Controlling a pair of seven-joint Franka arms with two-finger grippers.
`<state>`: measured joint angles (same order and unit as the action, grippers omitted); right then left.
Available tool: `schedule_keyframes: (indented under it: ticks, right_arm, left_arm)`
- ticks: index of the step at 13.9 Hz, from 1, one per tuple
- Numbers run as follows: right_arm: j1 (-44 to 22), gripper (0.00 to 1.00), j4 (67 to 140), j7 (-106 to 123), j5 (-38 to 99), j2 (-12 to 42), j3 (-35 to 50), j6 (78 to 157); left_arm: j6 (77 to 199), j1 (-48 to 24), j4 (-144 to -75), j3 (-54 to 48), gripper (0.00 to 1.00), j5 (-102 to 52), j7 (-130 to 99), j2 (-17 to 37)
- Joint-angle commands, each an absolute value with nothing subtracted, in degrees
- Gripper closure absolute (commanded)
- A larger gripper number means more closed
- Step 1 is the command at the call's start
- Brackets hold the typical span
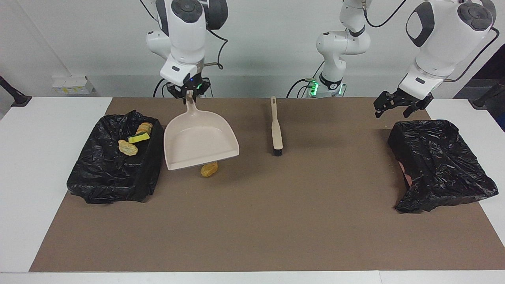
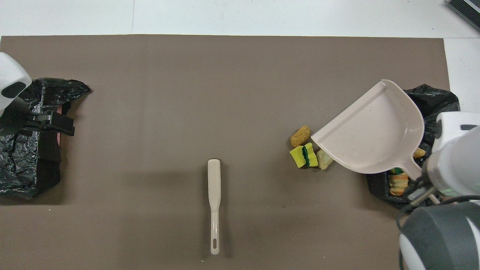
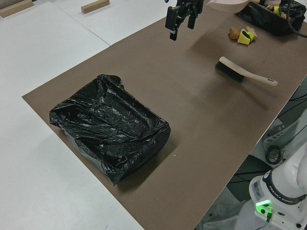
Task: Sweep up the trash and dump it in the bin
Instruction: 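Bring the empty dustpan back to the table center with the right gripper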
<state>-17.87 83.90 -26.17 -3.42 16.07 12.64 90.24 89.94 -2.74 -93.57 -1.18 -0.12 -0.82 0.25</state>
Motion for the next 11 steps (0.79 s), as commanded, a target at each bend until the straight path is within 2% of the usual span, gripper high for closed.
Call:
schedule_keyframes:
  ticks: [1, 5, 7, 11]
  right_arm:
    - [-21.4, 1.0, 71.4, -32.5, -0.1, 27.7, 12.5, 94.3]
    - [-25.1, 1.0, 68.7, -34.5, -0.5, 37.1, 12.1, 103.6]
    - [-25.7, 1.0, 68.1, -35.0, -0.6, 39.5, 12.2, 108.1]
    - [-25.7, 1.0, 67.3, -35.0, -0.5, 43.9, 12.1, 112.3]
  left_arm:
    - [88.0, -2.5, -92.9, -1.5, 0.0, 1.1, 0.0, -0.3]
    - [88.1, -2.4, -93.2, -1.5, 0.0, 1.1, -1.0, -0.5]
    - [88.4, -1.8, -94.5, -1.4, 0.0, 1.1, 0.1, -1.4]
    - [88.2, -1.1, -94.7, -1.5, 0.0, 0.6, 0.5, -1.8]
